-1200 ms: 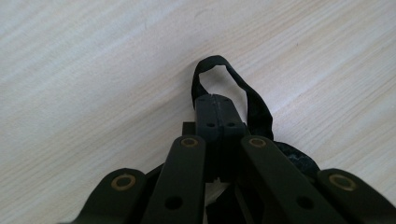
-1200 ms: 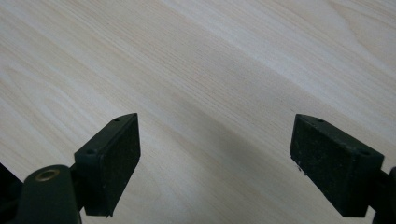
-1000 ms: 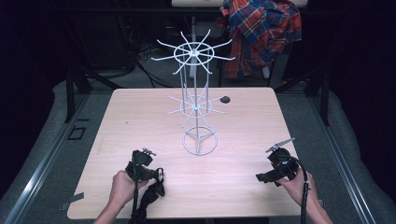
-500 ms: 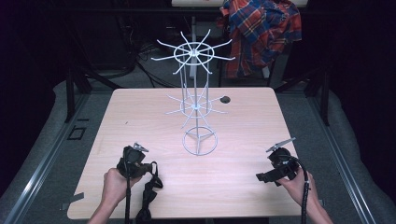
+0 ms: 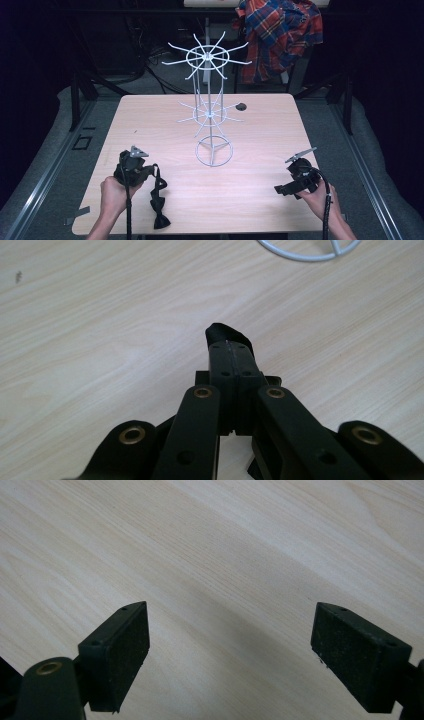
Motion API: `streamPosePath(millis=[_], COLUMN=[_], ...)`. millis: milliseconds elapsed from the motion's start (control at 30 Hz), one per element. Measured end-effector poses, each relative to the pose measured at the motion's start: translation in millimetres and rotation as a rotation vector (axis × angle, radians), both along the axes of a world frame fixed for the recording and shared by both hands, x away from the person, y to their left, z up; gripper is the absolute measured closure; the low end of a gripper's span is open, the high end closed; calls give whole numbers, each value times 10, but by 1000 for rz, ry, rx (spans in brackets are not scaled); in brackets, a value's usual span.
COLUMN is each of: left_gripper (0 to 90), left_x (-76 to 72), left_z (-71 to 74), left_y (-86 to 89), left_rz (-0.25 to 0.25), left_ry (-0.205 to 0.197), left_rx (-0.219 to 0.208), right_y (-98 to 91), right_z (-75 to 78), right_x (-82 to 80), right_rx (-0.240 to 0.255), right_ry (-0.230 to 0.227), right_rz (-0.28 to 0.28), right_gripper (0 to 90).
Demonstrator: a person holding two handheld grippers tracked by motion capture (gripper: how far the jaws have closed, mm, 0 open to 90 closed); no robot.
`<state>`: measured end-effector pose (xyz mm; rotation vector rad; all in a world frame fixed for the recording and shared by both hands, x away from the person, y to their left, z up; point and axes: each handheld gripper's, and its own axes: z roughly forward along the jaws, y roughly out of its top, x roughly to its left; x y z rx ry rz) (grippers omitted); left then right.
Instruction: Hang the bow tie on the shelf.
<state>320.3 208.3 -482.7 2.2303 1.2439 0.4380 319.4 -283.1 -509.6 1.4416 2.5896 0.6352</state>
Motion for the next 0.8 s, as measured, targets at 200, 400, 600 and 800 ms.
streamPosePath(millis=[200, 400, 600, 800], left_gripper=[900, 900, 900, 900], left_x=[-17, -30, -36, -9], left_z=[111, 242, 373, 439], left_y=[50, 63, 48, 38], left_rz=[10, 9, 0, -1], left_ry=[-39, -82, -112, -125], left_rx=[-14, -38, -59, -66], right_y=[0, 4, -16, -21], right_z=[-1, 7, 10, 8], right_x=[1, -2, 3, 6], right_rx=[0, 10, 8, -4], right_ry=[3, -7, 2, 1], right_rz=[3, -5, 2, -2], right_gripper=[149, 148, 147, 147])
